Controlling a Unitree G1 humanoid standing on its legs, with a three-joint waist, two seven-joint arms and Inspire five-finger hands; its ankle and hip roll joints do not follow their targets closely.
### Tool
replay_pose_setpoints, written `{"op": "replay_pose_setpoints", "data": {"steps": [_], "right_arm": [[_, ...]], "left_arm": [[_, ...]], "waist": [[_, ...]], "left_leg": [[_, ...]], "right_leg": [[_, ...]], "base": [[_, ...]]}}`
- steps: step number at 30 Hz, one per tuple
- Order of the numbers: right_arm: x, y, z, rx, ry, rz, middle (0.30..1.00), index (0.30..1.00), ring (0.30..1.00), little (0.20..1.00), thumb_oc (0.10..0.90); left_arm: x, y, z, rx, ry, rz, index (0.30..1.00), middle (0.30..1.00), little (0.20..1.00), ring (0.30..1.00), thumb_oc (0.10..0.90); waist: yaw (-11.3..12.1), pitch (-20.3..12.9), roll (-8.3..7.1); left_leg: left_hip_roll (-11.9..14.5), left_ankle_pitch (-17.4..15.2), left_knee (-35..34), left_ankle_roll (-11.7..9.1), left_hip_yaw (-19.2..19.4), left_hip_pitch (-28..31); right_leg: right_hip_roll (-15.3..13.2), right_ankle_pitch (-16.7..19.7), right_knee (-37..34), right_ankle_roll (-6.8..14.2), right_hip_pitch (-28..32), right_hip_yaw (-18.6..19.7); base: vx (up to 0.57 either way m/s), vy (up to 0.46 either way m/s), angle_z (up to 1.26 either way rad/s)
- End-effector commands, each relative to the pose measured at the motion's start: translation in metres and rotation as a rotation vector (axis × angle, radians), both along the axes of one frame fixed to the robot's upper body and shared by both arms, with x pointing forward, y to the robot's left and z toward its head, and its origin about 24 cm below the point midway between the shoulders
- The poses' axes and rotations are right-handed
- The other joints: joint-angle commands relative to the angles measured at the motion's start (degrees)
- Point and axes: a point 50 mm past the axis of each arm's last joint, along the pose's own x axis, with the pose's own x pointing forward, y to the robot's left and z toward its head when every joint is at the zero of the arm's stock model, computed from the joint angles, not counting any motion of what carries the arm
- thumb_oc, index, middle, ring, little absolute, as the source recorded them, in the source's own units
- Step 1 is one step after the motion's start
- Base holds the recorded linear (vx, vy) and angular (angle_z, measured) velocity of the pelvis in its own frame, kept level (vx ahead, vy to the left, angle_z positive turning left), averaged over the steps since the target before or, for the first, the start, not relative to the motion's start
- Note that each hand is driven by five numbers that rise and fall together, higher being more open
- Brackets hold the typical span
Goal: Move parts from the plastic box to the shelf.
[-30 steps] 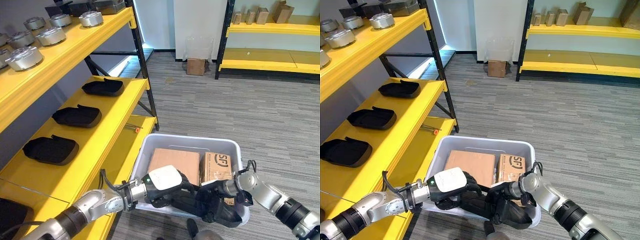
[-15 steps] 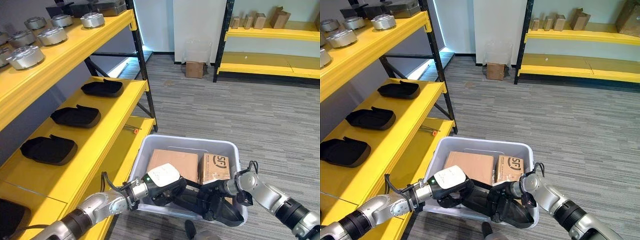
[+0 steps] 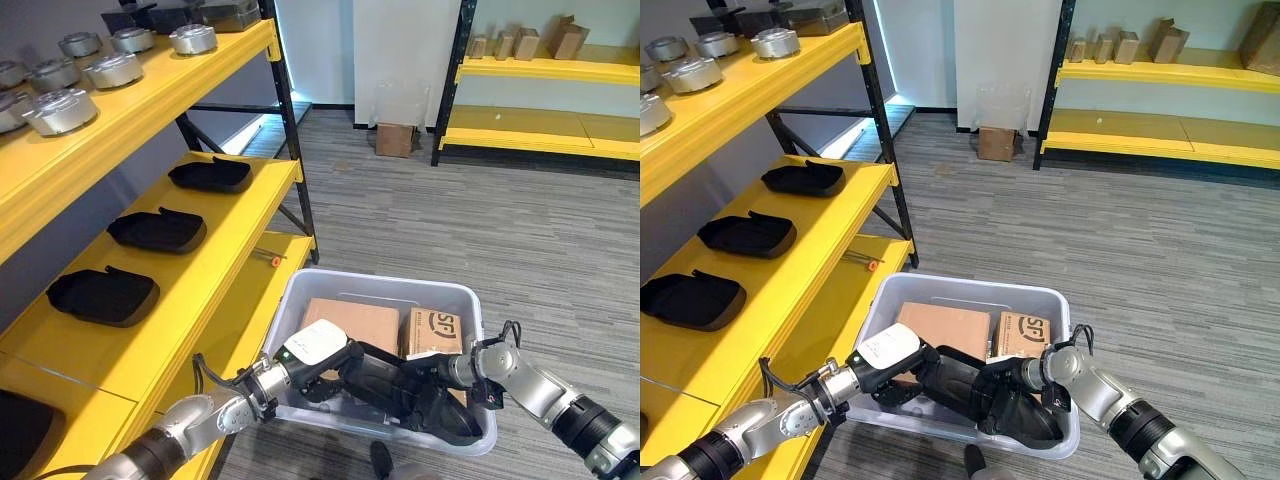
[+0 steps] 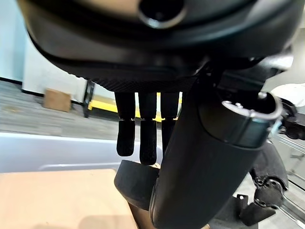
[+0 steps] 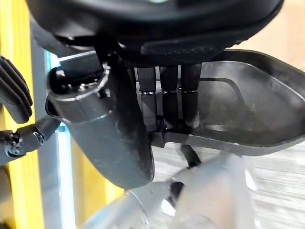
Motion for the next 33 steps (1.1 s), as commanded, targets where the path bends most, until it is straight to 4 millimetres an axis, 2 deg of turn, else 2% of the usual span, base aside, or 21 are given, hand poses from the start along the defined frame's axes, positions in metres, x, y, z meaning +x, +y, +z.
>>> {"op": "replay_pose_setpoints", "data": {"steps": [1,9,21,33], "right_arm": [[0.018,0.078,0.061,0.495,-0.161,0.184,1.000,1.000,1.000,1.000,0.900],[0.021,0.072,0.063,0.519,-0.156,0.104,1.000,1.000,1.000,1.000,0.900],[0.028,0.073,0.070,0.573,-0.166,0.007,1.000,1.000,1.000,1.000,0.900],[0.029,0.073,0.067,0.565,-0.172,-0.023,1.000,1.000,1.000,1.000,0.900]], "left_arm": [[0.024,-0.020,0.034,-0.244,-0.132,0.028,0.300,0.300,0.300,0.300,0.400],[0.021,-0.017,0.034,-0.236,-0.130,0.023,0.300,0.300,0.300,0.300,0.400],[0.022,-0.017,0.034,-0.218,-0.145,0.019,0.300,0.300,0.300,0.300,0.400],[0.023,-0.012,0.034,-0.220,-0.160,0.057,0.300,0.300,0.300,0.300,0.400]], "waist": [[0.4,-2.0,-1.77],[0.4,-1.8,-1.65],[0.3,-1.7,-1.46],[0.2,-1.5,-1.11]], "left_leg": [[0.6,-6.6,0.8,0.6,-0.2,1.1],[0.5,-6.6,0.8,0.7,-0.5,1.2],[0.4,-6.6,0.7,0.9,-0.5,1.4],[0.4,-6.6,0.7,0.9,-0.4,1.5]], "right_leg": [[-1.4,-7.1,3.0,3.3,1.5,-3.6],[-1.5,-6.9,2.8,3.4,1.7,-3.4],[-1.7,-6.7,2.6,3.4,1.9,-3.3],[-1.7,-7.0,2.9,3.3,1.9,-3.3]], "base": [[0.00,0.000,0.00],[0.00,0.003,0.01],[0.01,-0.001,0.00],[0.00,0.000,0.00]]}}
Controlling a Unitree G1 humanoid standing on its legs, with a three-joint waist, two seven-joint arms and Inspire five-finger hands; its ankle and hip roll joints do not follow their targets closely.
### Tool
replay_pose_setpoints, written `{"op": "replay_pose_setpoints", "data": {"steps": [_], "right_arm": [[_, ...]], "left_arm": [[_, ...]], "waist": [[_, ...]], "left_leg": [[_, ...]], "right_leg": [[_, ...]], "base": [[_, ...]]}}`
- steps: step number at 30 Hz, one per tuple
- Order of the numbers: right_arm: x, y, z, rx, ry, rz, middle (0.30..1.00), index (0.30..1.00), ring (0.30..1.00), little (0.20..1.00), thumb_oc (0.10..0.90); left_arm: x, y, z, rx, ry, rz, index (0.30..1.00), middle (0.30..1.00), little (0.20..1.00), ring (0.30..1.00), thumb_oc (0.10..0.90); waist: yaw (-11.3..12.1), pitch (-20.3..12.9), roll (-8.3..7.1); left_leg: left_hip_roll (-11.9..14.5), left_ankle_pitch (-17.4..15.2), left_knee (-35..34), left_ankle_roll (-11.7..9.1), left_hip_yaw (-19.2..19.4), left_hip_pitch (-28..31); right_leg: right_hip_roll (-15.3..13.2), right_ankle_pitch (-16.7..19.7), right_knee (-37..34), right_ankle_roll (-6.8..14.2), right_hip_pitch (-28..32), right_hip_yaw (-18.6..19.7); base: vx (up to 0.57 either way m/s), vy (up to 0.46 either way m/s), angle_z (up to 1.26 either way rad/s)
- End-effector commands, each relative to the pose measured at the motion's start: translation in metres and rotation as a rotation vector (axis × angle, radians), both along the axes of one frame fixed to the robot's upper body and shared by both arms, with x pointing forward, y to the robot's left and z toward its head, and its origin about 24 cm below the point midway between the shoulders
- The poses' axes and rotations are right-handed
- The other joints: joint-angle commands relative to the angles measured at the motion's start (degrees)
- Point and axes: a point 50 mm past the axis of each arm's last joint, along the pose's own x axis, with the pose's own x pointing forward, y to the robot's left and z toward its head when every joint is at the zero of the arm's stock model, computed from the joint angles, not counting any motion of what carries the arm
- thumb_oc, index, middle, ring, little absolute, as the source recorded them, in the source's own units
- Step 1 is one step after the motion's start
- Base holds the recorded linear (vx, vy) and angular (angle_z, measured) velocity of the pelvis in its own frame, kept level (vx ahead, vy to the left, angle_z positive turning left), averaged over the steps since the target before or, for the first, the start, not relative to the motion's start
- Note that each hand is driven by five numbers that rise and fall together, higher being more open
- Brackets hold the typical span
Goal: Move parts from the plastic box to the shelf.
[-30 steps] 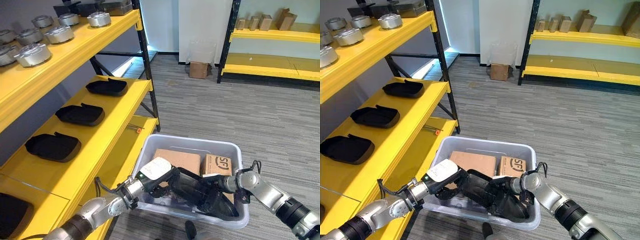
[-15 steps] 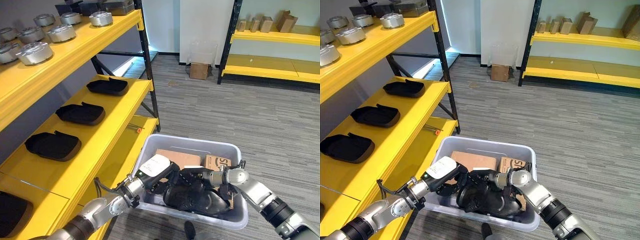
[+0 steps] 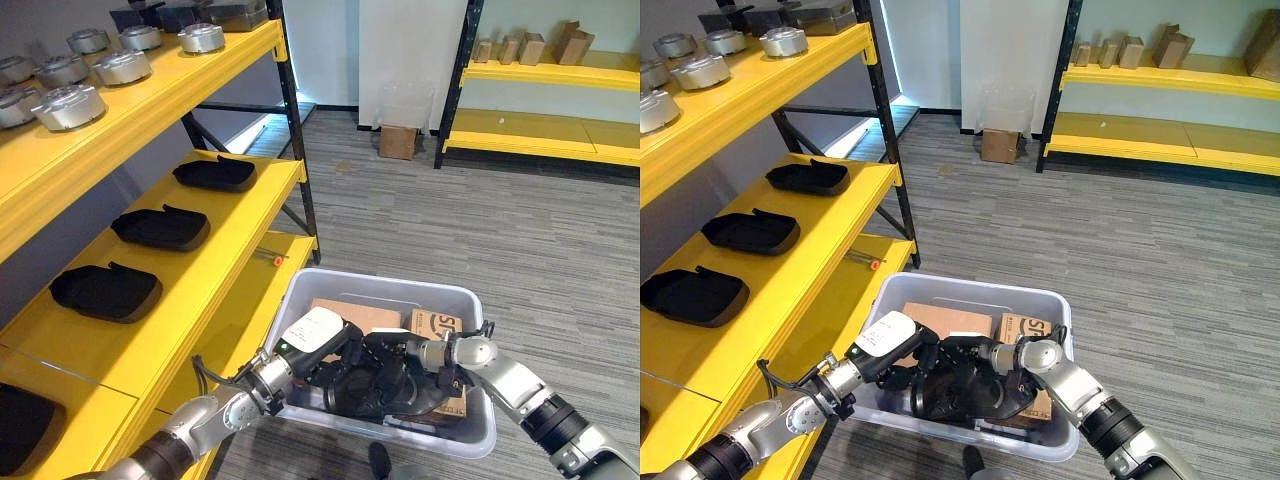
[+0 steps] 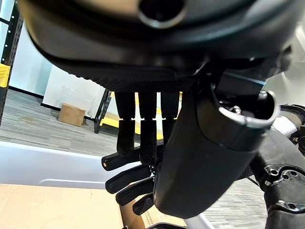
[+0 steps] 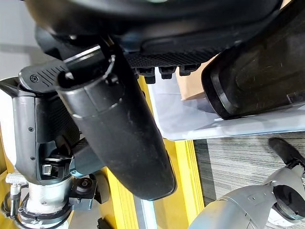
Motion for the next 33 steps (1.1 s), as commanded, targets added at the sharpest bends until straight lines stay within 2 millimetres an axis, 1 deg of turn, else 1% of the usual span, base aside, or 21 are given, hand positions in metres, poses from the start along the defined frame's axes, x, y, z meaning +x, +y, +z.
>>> {"op": "replay_pose_setpoints", "data": {"steps": [1,8,12,14,15,16,17,18,19,20,21,22,23,25,26,27,28,29,30,33], "right_arm": [[0.021,0.024,0.049,0.184,-0.186,0.031,1.000,1.000,1.000,1.000,0.900],[0.024,0.017,0.049,0.177,-0.198,-0.017,1.000,1.000,1.000,1.000,0.900],[0.027,0.014,0.054,0.219,-0.233,-0.071,1.000,1.000,1.000,1.000,0.900],[0.031,0.014,0.065,0.287,-0.299,-0.121,1.000,1.000,1.000,1.000,0.900],[0.032,0.014,0.066,0.292,-0.306,-0.125,1.000,1.000,1.000,1.000,0.900],[0.035,0.013,0.078,0.328,-0.399,-0.171,1.000,1.000,1.000,1.000,0.900],[0.038,0.013,0.086,0.372,-0.418,-0.192,1.000,1.000,1.000,1.000,0.900],[0.038,0.013,0.088,0.388,-0.424,-0.195,1.000,1.000,1.000,1.000,0.900],[0.040,0.014,0.103,0.447,-0.491,-0.215,1.000,1.000,1.000,1.000,0.900],[0.040,0.014,0.106,0.453,-0.507,-0.223,1.000,1.000,1.000,1.000,0.900],[0.040,0.013,0.114,0.472,-0.532,-0.236,1.000,1.000,1.000,1.000,0.900],[0.040,0.014,0.123,0.499,-0.562,-0.248,1.000,1.000,1.000,1.000,0.900],[0.040,0.010,0.139,0.527,-0.634,-0.283,1.000,1.000,1.000,1.000,0.900],[0.039,0.009,0.149,0.553,-0.659,-0.292,1.000,1.000,1.000,1.000,0.900],[0.037,0.006,0.160,0.555,-0.712,-0.302,1.000,1.000,1.000,1.000,0.900],[0.035,0.003,0.166,0.544,-0.747,-0.315,1.000,1.000,1.000,1.000,0.900],[0.032,-0.004,0.181,0.497,-0.842,-0.345,1.000,1.000,1.000,1.000,0.900],[0.029,-0.012,0.189,0.454,-0.903,-0.374,1.000,1.000,1.000,1.000,0.900],[0.025,-0.026,0.196,0.404,-0.945,-0.409,1.000,1.000,1.000,1.000,0.900],[0.012,-0.056,0.197,0.336,-0.975,-0.475,1.000,1.000,1.000,1.000,0.900]], "left_arm": [[0.019,-0.005,0.030,-0.124,-0.153,0.010,0.300,0.300,0.300,0.300,0.400],[0.018,-0.002,0.030,-0.128,-0.154,0.017,0.300,0.300,0.300,0.300,0.400],[0.019,0.000,0.031,-0.135,-0.164,0.035,0.300,0.300,0.300,0.300,0.400],[0.020,0.002,0.032,-0.148,-0.171,0.057,0.300,0.300,0.300,0.300,0.400],[0.020,0.003,0.033,-0.150,-0.171,0.059,0.300,0.300,0.300,0.300,0.400],[0.021,0.005,0.033,-0.166,-0.176,0.080,0.300,0.300,0.300,0.300,0.400],[0.021,0.006,0.034,-0.175,-0.179,0.092,0.300,0.300,0.300,0.300,0.400],[0.022,0.006,0.034,-0.178,-0.180,0.096,0.300,0.300,0.300,0.300,0.400],[0.023,0.009,0.035,-0.201,-0.178,0.127,0.300,0.300,0.300,0.300,0.400],[0.023,0.010,0.035,-0.207,-0.175,0.132,0.347,0.347,0.347,0.347,0.433],[0.024,0.011,0.036,-0.215,-0.179,0.142,0.558,0.558,0.558,0.558,0.584],[0.024,0.012,0.037,-0.228,-0.189,0.150,1.000,1.000,1.000,1.000,0.900],[0.023,0.015,0.037,-0.244,-0.190,0.170,1.000,1.000,1.000,1.000,0.900],[0.023,0.018,0.038,-0.256,-0.192,0.180,1.000,1.000,1.000,1.000,0.900],[0.023,0.020,0.039,-0.262,-0.197,0.188,1.000,1.000,1.000,1.000,0.900],[0.023,0.022,0.040,-0.265,-0.197,0.193,1.000,1.000,1.000,1.000,0.900],[0.023,0.024,0.040,-0.274,-0.198,0.205,1.000,1.000,1.000,1.000,0.900],[0.022,0.027,0.040,-0.279,-0.202,0.215,1.000,1.000,1.000,1.000,0.900],[0.020,0.031,0.041,-0.281,-0.205,0.231,1.000,1.000,1.000,1.000,0.900],[0.017,0.042,0.043,-0.281,-0.207,0.269,1.000,1.000,1.000,1.000,0.900]], "waist": [[0.3,-1.4,-0.69],[0.3,-1.3,-0.66],[0.2,-1.3,-0.57],[0.1,-1.4,-0.46],[0.1,-1.4,-0.45],[0.1,-1.5,-0.32],[0.1,-1.6,-0.20],[0.1,-1.6,-0.19],[0.0,-1.7,-0.12],[0.1,-1.7,-0.07],[0.1,-1.8,0.04],[0.1,-1.9,0.10],[0.1,-2.0,0.19],[0.1,-2.1,0.22],[0.0,-2.1,0.18],[-0.1,-2.2,0.12],[-0.4,-2.2,-0.05],[-0.6,-2.2,-0.18],[-1.2,-2.2,-0.43],[-2.5,-2.0,-0.87]], "left_leg": [[0.4,-6.6,0.8,0.9,-0.1,1.4],[0.4,-6.6,0.8,0.9,0.0,1.4],[0.4,-6.5,0.7,0.9,0.1,1.5],[0.4,-6.6,0.7,0.9,0.1,1.5],[0.4,-6.6,0.7,0.9,0.1,1.6],[0.4,-6.6,0.7,0.9,0.2,1.7],[0.4,-6.6,0.6,1.0,0.2,1.8],[0.4,-6.7,0.6,1.0,0.2,1.8],[0.4,-6.7,0.6,0.9,0.3,1.9],[0.4,-6.7,0.6,1.0,0.2,1.9],[0.4,-6.7,0.6,1.0,0.2,2.0],[0.3,-6.7,0.6,1.0,0.2,2.0],[0.3,-6.8,0.5,1.0,0.1,2.1],[0.3,-6.9,0.5,1.1,0.1,2.1],[0.3,-7.0,0.4,1.0,0.1,2.1],[0.3,-7.0,0.5,1.0,0.2,2.1],[0.3,-7.1,0.4,1.0,0.3,2.2],[0.4,-7.1,0.3,1.1,0.6,2.3],[0.4,-7.2,0.3,1.1,0.9,2.3],[0.6,-7.3,0.2,1.2,1.9,2.3]], "right_leg": [[-1.6,-7.0,3.0,3.3,1.6,-2.9],[-1.7,-7.0,3.0,3.3,1.6,-3.0],[-1.6,-7.0,3.0,3.3,1.6,-3.0],[-1.6,-7.0,2.9,3.3,1.7,-2.9],[-1.6,-7.0,2.9,3.3,1.7,-2.9],[-1.6,-7.0,2.9,3.4,1.8,-3.0],[-1.6,-7.1,3.0,3.3,1.9,-2.8],[-1.6,-7.1,3.0,3.3,1.9,-2.7],[-1.5,-7.1,3.1,3.4,1.9,-2.7],[-1.5,-7.2,3.1,3.4,1.9,-2.7],[-1.5,-7.2,3.1,3.3,2.0,-2.6],[-1.4,-7.2,3.1,3.3,2.0,-2.5],[-1.4,-7.2,3.0,3.3,2.1,-2.4],[-1.4,-7.2,3.0,3.3,2.1,-2.3],[-1.3,-7.2,3.0,3.4,2.1,-2.2],[-1.3,-7.2,3.0,3.4,2.0,-2.2],[-1.3,-7.2,3.1,3.4,1.9,-2.0],[-1.3,-7.1,3.1,3.5,1.9,-1.8],[-1.3,-7.1,3.1,3.5,1.8,-1.5],[-1.2,-6.8,3.3,3.7,1.1,-0.6]], "base": [[0.00,0.000,0.00],[0.00,0.000,0.00],[0.00,0.000,0.00],[0.00,0.000,0.00],[0.00,0.000,0.00],[0.00,0.000,0.00],[0.00,0.000,0.00],[0.00,0.000,0.00],[0.00,0.000,0.00],[0.00,0.000,0.00],[0.00,0.000,0.00],[0.00,0.000,0.00],[0.00,0.000,0.00],[0.00,0.000,0.00],[0.00,0.000,0.00],[0.00,0.000,0.00],[0.00,0.000,0.00],[0.00,0.000,0.00],[0.01,0.010,-0.03],[-0.03,0.002,-0.08]]}}
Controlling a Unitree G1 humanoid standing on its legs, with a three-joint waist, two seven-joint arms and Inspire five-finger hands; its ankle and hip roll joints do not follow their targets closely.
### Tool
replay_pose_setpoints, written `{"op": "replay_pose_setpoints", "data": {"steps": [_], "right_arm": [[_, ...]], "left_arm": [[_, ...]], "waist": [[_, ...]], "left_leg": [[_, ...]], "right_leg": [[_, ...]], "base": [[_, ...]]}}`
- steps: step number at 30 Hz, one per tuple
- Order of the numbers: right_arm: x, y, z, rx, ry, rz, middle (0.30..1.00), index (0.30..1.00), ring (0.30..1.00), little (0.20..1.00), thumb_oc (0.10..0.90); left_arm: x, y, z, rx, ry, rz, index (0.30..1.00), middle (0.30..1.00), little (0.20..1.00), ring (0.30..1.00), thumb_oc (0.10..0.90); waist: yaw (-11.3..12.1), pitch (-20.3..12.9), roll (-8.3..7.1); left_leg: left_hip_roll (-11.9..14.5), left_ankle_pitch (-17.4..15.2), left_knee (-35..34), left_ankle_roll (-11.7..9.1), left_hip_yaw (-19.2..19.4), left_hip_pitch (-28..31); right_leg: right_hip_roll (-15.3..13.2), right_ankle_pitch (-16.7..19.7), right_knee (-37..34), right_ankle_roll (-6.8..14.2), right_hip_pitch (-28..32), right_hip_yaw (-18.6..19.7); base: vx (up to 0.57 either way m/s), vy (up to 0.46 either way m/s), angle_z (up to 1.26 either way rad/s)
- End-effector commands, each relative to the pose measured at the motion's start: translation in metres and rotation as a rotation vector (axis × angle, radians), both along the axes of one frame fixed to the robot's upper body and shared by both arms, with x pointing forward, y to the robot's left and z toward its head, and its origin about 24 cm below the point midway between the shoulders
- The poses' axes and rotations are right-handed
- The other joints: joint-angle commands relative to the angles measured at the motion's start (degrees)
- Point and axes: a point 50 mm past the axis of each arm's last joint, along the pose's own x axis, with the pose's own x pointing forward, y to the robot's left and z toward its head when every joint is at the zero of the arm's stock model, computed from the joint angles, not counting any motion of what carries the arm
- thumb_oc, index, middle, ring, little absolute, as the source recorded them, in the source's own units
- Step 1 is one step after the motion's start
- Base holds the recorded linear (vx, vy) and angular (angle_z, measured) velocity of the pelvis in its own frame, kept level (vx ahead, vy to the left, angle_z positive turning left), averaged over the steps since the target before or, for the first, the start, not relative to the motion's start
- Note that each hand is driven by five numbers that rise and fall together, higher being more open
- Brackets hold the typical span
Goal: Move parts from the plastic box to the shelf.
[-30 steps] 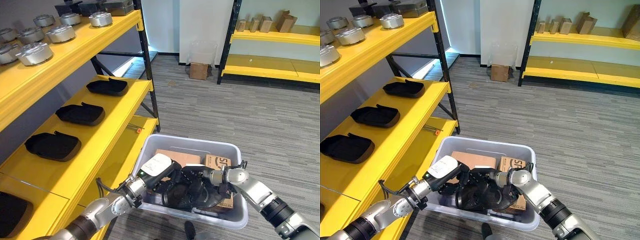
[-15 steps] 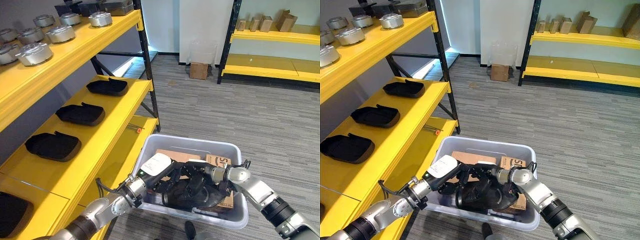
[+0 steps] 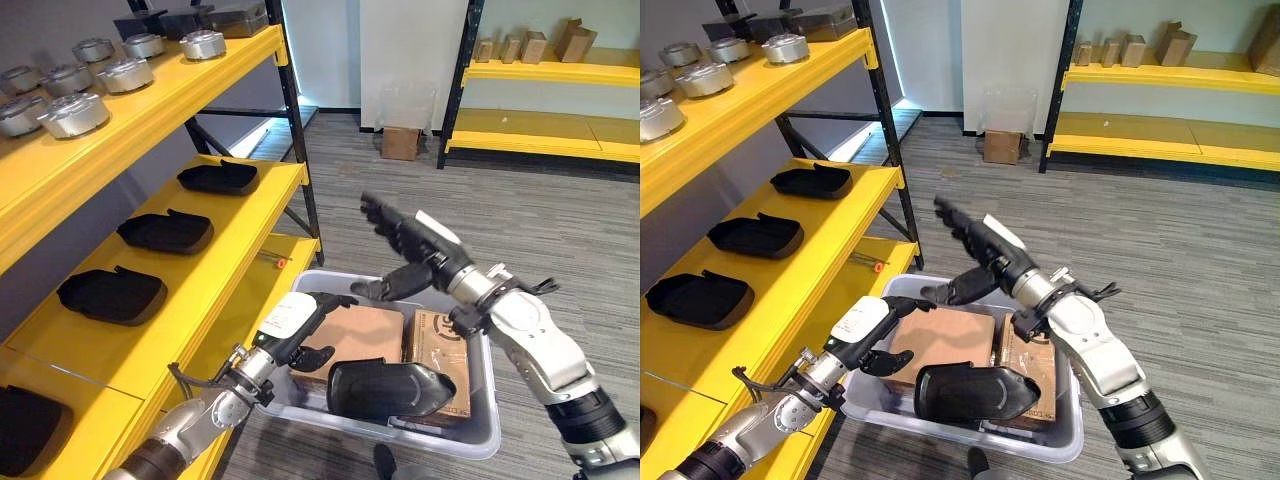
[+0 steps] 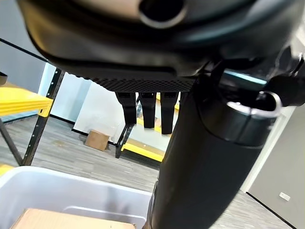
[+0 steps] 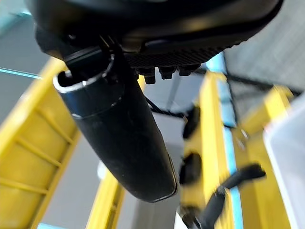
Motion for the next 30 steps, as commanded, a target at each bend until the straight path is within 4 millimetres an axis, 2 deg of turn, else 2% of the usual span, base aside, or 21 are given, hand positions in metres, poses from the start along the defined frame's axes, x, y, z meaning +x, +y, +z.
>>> {"op": "replay_pose_setpoints", "data": {"steps": [1,4,5,7,10,16,25,28,30], "right_arm": [[-0.017,-0.037,0.036,0.028,-0.191,-0.109,1.000,1.000,1.000,1.000,0.900],[-0.033,-0.059,0.026,-0.018,-0.179,-0.177,1.000,1.000,1.000,1.000,0.900],[-0.043,-0.069,0.024,-0.067,-0.211,-0.214,1.000,1.000,1.000,1.000,0.900],[-0.050,-0.076,0.024,-0.196,-0.251,-0.254,1.000,1.000,1.000,1.000,0.900],[-0.059,-0.082,0.023,-0.295,-0.257,-0.256,1.000,1.000,1.000,1.000,0.900],[-0.074,-0.080,0.021,-0.495,-0.282,-0.187,1.000,1.000,1.000,1.000,0.900],[-0.077,-0.072,0.024,-0.543,-0.453,-0.200,1.000,1.000,1.000,1.000,0.900],[-0.075,-0.062,0.027,-0.584,-0.576,-0.196,1.000,1.000,1.000,1.000,0.900],[-0.073,-0.060,0.026,-0.588,-0.587,-0.198,1.000,1.000,1.000,1.000,0.900]], "left_arm": [[0.016,0.018,0.040,-0.137,-0.179,0.084,1.000,1.000,1.000,1.000,0.900],[0.014,0.026,0.039,-0.127,-0.182,0.123,1.000,1.000,1.000,1.000,0.900],[0.013,0.032,0.039,-0.123,-0.183,0.152,1.000,1.000,1.000,1.000,0.900],[0.013,0.035,0.040,-0.114,-0.184,0.170,1.000,1.000,1.000,1.000,0.900],[0.014,0.040,0.042,-0.109,-0.184,0.204,1.000,1.000,1.000,1.000,0.900],[0.014,0.050,0.046,-0.098,-0.180,0.259,1.000,1.000,1.000,1.000,0.900],[0.016,0.053,0.057,-0.091,-0.208,0.286,1.000,1.000,1.000,1.000,0.900],[0.020,0.054,0.072,-0.094,-0.259,0.302,1.000,1.000,1.000,1.000,0.900],[0.022,0.054,0.076,-0.097,-0.270,0.307,1.000,1.000,1.000,1.000,0.900]], "waist": [[-2.9,-1.7,-2.06],[-4.6,-1.2,-2.19],[-5.9,-0.8,-2.31],[-7.0,-0.3,-2.25],[-8.3,0.5,-2.23],[-9.9,2.0,-2.49],[-9.9,5.5,-1.94],[-9.6,8.8,-1.02],[-9.4,9.7,-0.69]], "left_leg": [[0.7,-7.2,0.2,1.3,2.2,1.6],[0.9,-7.3,0.1,1.4,3.2,1.7],[1.0,-7.4,0.1,1.3,3.9,1.7],[1.0,-7.7,0.3,1.5,4.4,1.9],[1.0,-7.8,0.3,1.5,5.2,1.8],[0.8,-8.0,0.6,1.6,6.2,1.2],[0.3,-8.1,1.2,2.0,6.3,-1.7],[-0.3,-8.1,2.1,2.3,5.8,-4.9],[-0.5,-8.1,2.5,2.4,5.6,-5.8]], "right_leg": [[-1.1,-6.5,3.3,3.8,0.3,-0.6],[-0.9,-6.3,3.4,4.0,-0.3,0.5],[-0.8,-6.2,3.6,4.2,-0.6,1.2],[-0.9,-6.4,3.8,4.5,-0.8,1.6],[-0.8,-6.3,3.9,4.7,-1.3,2.2],[-0.9,-5.8,4.1,5.4,-2.5,3.3],[-1.1,-5.5,4.6,5.9,-5.8,4.0],[-1.2,-5.8,5.6,5.9,-8.8,4.1],[-1.2,-6.0,6.0,5.8,-9.6,4.1]], "base": [[-0.06,0.005,-0.21],[-0.03,0.013,-0.33],[-0.01,0.023,-0.28],[-0.02,0.019,-0.25],[-0.01,0.013,-0.22],[0.01,-0.030,-0.09],[-0.02,-0.032,-0.02],[-0.11,-0.011,-0.03],[-0.07,-0.007,-0.02]]}}
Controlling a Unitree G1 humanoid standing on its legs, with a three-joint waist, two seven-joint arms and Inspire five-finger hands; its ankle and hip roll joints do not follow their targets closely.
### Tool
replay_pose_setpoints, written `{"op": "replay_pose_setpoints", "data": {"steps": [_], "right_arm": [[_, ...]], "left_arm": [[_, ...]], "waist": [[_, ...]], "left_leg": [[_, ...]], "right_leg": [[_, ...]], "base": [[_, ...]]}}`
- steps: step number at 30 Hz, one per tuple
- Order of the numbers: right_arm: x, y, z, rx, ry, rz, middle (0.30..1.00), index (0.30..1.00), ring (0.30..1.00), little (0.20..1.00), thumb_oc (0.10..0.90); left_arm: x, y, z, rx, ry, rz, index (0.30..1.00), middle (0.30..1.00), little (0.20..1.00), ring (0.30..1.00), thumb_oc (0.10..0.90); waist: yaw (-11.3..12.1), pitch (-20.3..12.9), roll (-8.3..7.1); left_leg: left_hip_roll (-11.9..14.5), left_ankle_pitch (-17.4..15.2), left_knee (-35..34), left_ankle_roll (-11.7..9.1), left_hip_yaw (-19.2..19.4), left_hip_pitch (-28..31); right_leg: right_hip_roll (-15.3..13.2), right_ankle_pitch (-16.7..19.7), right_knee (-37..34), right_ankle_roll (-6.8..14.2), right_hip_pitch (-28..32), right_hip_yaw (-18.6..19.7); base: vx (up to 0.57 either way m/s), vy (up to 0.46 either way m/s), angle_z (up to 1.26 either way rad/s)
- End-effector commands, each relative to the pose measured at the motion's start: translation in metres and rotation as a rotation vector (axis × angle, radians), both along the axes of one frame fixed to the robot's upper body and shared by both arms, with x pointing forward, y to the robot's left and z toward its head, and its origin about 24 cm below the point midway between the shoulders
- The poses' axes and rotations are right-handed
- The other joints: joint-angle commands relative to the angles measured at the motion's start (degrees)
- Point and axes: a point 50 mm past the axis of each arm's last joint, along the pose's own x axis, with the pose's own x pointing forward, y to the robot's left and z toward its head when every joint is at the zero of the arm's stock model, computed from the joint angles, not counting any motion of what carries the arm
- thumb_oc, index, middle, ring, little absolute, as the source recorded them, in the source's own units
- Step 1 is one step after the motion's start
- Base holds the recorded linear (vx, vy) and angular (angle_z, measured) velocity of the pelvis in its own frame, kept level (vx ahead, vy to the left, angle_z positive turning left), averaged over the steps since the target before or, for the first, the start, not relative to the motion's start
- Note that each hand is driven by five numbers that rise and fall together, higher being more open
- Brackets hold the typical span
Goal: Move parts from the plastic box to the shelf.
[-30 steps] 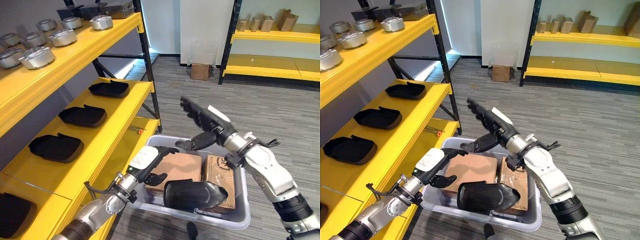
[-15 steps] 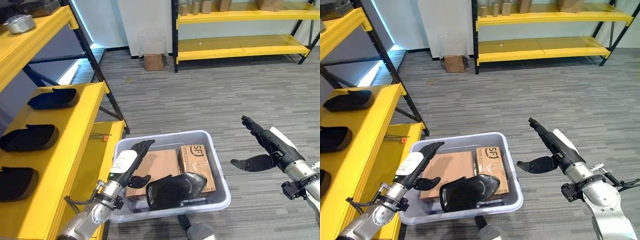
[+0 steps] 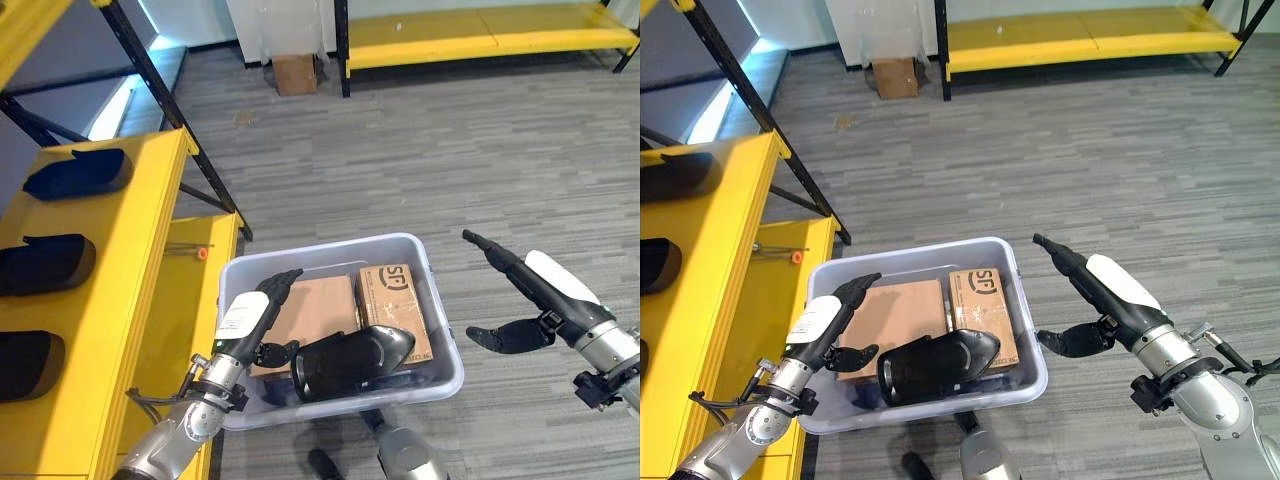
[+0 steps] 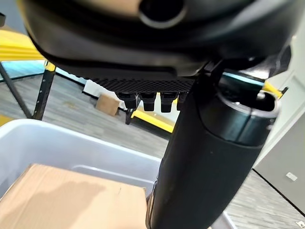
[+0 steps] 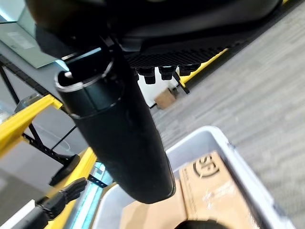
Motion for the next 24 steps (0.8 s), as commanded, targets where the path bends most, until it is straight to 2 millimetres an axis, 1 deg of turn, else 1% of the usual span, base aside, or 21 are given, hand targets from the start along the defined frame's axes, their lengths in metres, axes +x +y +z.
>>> {"op": "replay_pose_setpoints", "data": {"steps": [1,4,6,7,11,15,17,19,24], "right_arm": [[0.006,0.020,0.049,-0.051,-0.368,0.106,1.000,1.000,1.000,1.000,0.900],[0.009,0.020,0.053,-0.059,-0.430,0.092,1.000,1.000,1.000,1.000,0.900],[0.012,0.024,0.060,-0.079,-0.525,0.077,1.000,1.000,1.000,1.000,0.900],[0.013,0.025,0.061,-0.078,-0.549,0.076,1.000,1.000,1.000,1.000,0.900],[0.016,0.034,0.065,-0.126,-0.607,0.099,1.000,1.000,1.000,1.000,0.900],[0.020,0.040,0.067,-0.142,-0.608,0.124,1.000,1.000,1.000,1.000,0.900],[0.023,0.042,0.066,-0.148,-0.615,0.124,1.000,1.000,1.000,1.000,0.900],[0.025,0.043,0.066,-0.143,-0.621,0.129,1.000,1.000,1.000,1.000,0.900],[0.025,0.042,0.062,-0.169,-0.602,0.125,1.000,1.000,1.000,1.000,0.900]], "left_arm": [[0.025,0.019,0.067,-0.022,-0.291,0.057,1.000,1.000,1.000,1.000,0.900],[0.025,0.019,0.073,-0.026,-0.315,0.061,1.000,1.000,1.000,1.000,0.900],[0.025,0.016,0.082,-0.036,-0.347,0.066,1.000,1.000,1.000,1.000,0.900],[0.025,0.015,0.083,-0.038,-0.356,0.066,1.000,1.000,1.000,1.000,0.900],[0.025,0.013,0.088,-0.047,-0.383,0.073,1.000,1.000,1.000,1.000,0.900],[0.026,0.012,0.094,-0.061,-0.413,0.081,1.000,1.000,1.000,1.000,0.900],[0.027,0.011,0.095,-0.056,-0.420,0.081,1.000,1.000,1.000,1.000,0.900],[0.028,0.011,0.096,-0.052,-0.422,0.083,1.000,1.000,1.000,1.000,0.900],[0.025,0.014,0.093,-0.044,-0.410,0.087,1.000,1.000,1.000,1.000,0.900]], "waist": [[1.9,2.6,-1.43],[2.3,4.3,-0.71],[3.0,7.0,0.86],[3.1,7.6,1.23],[3.8,9.6,2.41],[4.5,11.6,3.28],[4.8,12.3,3.39],[5.3,12.3,3.44],[5.8,12.3,3.53]], "left_leg": [[-0.4,-7.1,3.4,2.1,-1.0,-1.9],[-0.9,-7.2,4.4,2.2,-1.4,-3.6],[-1.7,-6.9,5.2,2.2,-2.2,-6.3],[-2.0,-6.8,5.3,2.1,-2.4,-7.0],[-2.5,-6.6,6.2,2.0,-2.9,-9.2],[-3.0,-6.1,6.9,1.7,-3.7,-11.4],[-2.9,-5.6,7.1,1.5,-4.0,-12.5],[-2.9,-4.9,7.3,1.3,-4.1,-14.2],[-2.9,-4.9,8.0,1.1,-4.6,-16.3]], "right_leg": [[-1.5,-7.7,6.6,4.4,-2.8,-1.6],[-1.5,-7.9,7.3,4.3,-4.2,-1.7],[-1.3,-8.3,7.8,3.9,-6.3,-1.8],[-1.2,-8.4,7.9,3.8,-6.8,-1.8],[-1.1,-9.1,8.8,3.5,-8.6,-2.2],[-1.1,-9.8,9.8,3.0,-10.3,-2.8],[-1.1,-10.0,10.3,2.8,-11.4,-3.3],[-1.0,-9.8,10.6,2.4,-12.9,-3.5],[-1.0,-10.4,11.7,2.1,-14.8,-4.3]], "base": [[-0.08,-0.005,0.00],[-0.07,0.002,0.00],[-0.12,0.024,0.02],[-0.10,0.021,0.00],[-0.06,0.004,0.03],[-0.06,-0.014,0.01],[-0.08,-0.030,0.06],[-0.07,-0.030,0.06],[-0.04,-0.016,0.01]]}}
